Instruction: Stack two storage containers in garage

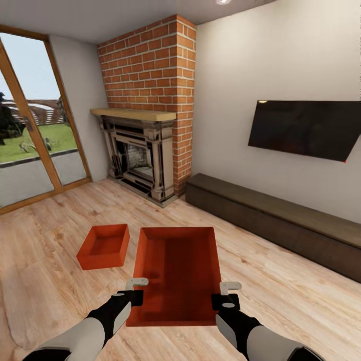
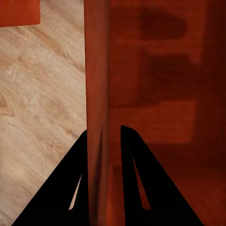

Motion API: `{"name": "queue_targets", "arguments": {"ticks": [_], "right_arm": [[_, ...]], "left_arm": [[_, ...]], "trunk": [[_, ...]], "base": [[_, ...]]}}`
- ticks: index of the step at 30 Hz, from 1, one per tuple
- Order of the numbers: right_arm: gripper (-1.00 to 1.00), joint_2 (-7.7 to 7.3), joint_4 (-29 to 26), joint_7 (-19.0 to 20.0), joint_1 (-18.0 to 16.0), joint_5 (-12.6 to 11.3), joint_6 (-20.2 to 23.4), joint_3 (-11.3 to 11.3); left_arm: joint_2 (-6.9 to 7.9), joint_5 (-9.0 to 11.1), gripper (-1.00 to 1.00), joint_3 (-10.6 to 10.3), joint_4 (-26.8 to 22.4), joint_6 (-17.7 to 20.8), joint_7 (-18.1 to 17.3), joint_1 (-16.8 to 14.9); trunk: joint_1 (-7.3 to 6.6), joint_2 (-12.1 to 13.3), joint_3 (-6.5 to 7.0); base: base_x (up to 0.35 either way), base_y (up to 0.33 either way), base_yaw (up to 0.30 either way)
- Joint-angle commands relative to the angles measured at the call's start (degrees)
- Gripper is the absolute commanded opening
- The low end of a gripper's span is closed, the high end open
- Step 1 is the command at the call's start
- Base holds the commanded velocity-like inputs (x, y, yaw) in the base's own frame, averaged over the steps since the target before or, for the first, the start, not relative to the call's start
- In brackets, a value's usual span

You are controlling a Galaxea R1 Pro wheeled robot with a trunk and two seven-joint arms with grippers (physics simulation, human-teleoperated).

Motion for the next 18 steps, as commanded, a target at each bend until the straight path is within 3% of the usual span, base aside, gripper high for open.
{"name": "queue_targets", "arguments": {"ticks": [1,18], "right_arm": [[-1.00,-0.06,0.70,-0.44,-0.06,-0.02,-0.22,-0.52],[-1.00,-0.06,0.70,-0.47,-0.05,-0.02,-0.22,-0.52]], "left_arm": [[0.76,-0.95,-1.00,2.91,-0.21,0.42,0.79,-0.06],[0.78,-0.95,-1.00,2.91,-0.21,0.42,0.79,-0.06]], "trunk": [[0.03,-0.11,-0.02],[0.03,-0.11,1.50]], "base": [[0.000,0.000,0.000],[0.000,0.000,0.000]]}}
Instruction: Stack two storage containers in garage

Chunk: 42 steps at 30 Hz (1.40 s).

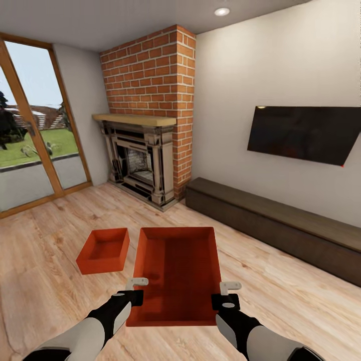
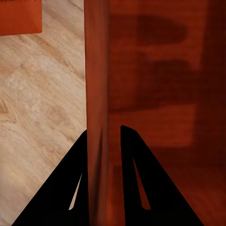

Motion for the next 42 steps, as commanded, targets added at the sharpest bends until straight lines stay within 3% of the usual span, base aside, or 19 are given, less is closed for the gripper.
{"name": "queue_targets", "arguments": {"ticks": [1,42], "right_arm": [[-1.00,-0.06,0.71,-0.44,-0.05,0.01,-0.22,-0.55],[-1.00,-0.15,0.71,-0.40,-0.05,0.01,-0.21,-0.55]], "left_arm": [[0.77,-0.95,-1.00,2.90,-0.21,0.42,0.79,-0.06],[0.76,-0.95,-1.00,2.89,-0.18,0.42,0.79,-0.06]], "trunk": [[0.03,-0.11,-0.02],[0.03,-0.11,0.33]], "base": [[0.000,0.000,0.000],[0.000,0.000,0.000]]}}
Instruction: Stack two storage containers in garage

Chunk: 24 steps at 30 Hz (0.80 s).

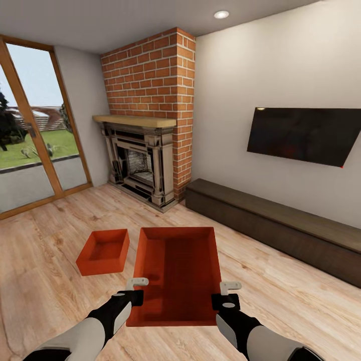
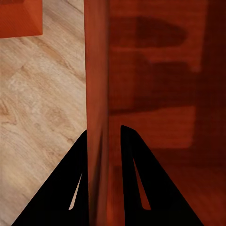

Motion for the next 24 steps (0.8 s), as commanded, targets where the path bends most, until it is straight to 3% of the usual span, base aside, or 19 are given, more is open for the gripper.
{"name": "queue_targets", "arguments": {"ticks": [1,18,24], "right_arm": [[-1.00,-0.06,0.68,-0.53,-0.05,0.03,-0.23,-0.57],[-1.00,-0.13,0.68,-0.55,-0.06,-0.05,-0.17,-0.66],[-1.00,-0.06,0.68,-0.60,-0.05,-0.11,-0.15,-0.71]], "left_arm": [[0.85,-0.98,-1.00,2.91,-0.23,0.42,0.63,-0.06],[0.85,-0.98,-1.00,2.92,-0.25,0.42,0.63,-0.05],[0.85,-0.98,-1.00,2.91,-0.25,0.42,0.63,-0.06]], "trunk": [[0.03,-0.12,-0.11],[0.03,-0.12,-0.11],[0.03,-0.12,-0.11]], "base": [[0.000,0.000,0.000],[0.000,0.000,0.000],[0.000,0.000,-0.219]]}}
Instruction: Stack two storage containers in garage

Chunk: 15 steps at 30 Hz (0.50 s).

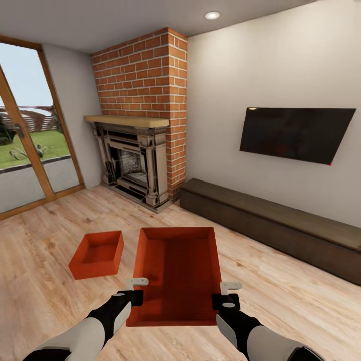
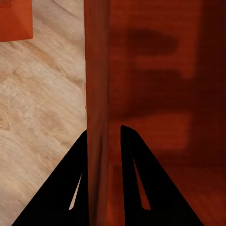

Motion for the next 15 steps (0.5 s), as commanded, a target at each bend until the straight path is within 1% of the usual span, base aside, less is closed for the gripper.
{"name": "queue_targets", "arguments": {"ticks": [1,15], "right_arm": [[-1.00,-0.05,0.80,-0.50,-0.08,0.01,-0.22,-0.81],[-1.00,-0.13,0.80,-0.50,-0.08,-0.02,-0.30,-0.85]], "left_arm": [[0.83,-0.99,-1.00,2.88,-0.25,0.43,0.68,-0.05],[0.83,-0.99,-1.00,2.90,-0.26,0.43,0.68,-0.04]], "trunk": [[0.03,-0.12,-0.11],[0.03,-0.12,-0.11]], "base": [[0.000,0.000,-0.248],[0.000,0.000,-0.251]]}}
